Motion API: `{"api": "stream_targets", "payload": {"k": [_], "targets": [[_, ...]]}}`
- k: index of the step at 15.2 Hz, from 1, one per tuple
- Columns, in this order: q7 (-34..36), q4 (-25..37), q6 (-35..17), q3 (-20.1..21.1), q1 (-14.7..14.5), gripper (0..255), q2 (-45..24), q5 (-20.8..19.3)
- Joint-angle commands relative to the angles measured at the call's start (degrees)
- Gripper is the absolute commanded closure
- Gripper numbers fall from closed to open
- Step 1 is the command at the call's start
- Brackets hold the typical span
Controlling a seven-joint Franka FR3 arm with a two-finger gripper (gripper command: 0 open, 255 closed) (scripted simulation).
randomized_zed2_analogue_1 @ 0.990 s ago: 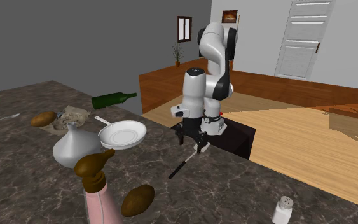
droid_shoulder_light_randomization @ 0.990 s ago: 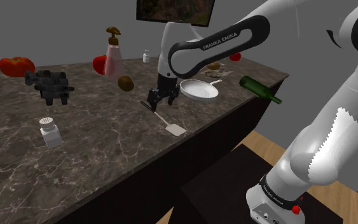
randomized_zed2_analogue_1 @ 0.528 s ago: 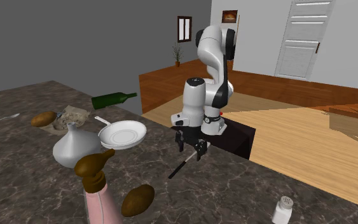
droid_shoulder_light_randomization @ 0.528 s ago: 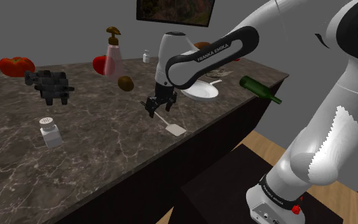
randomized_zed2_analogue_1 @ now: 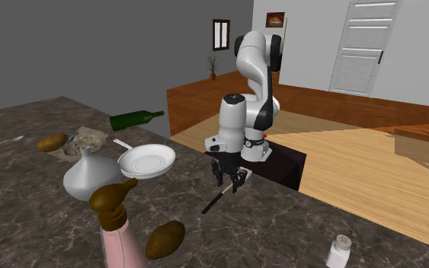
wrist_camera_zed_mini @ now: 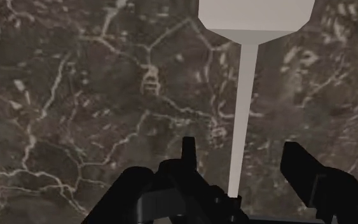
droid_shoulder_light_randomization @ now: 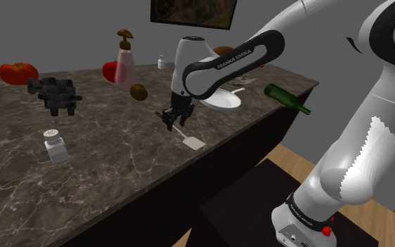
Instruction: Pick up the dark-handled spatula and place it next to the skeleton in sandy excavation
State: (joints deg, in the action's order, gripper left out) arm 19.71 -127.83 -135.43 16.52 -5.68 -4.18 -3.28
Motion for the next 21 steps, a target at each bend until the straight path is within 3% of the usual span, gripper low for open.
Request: {"api": "stream_targets", "payload": {"k": [1, 9, 21], "targets": [[0.00, 0.00, 0.00, 0.00, 0.00, 255, 0.00, 0.00], [0.00, 0.00, 0.00, 0.00, 0.00, 255, 0.00, 0.00], [-1.67, 4.18, 8.93, 0.05, 0.16, 255, 5.01, 2.19]]}}
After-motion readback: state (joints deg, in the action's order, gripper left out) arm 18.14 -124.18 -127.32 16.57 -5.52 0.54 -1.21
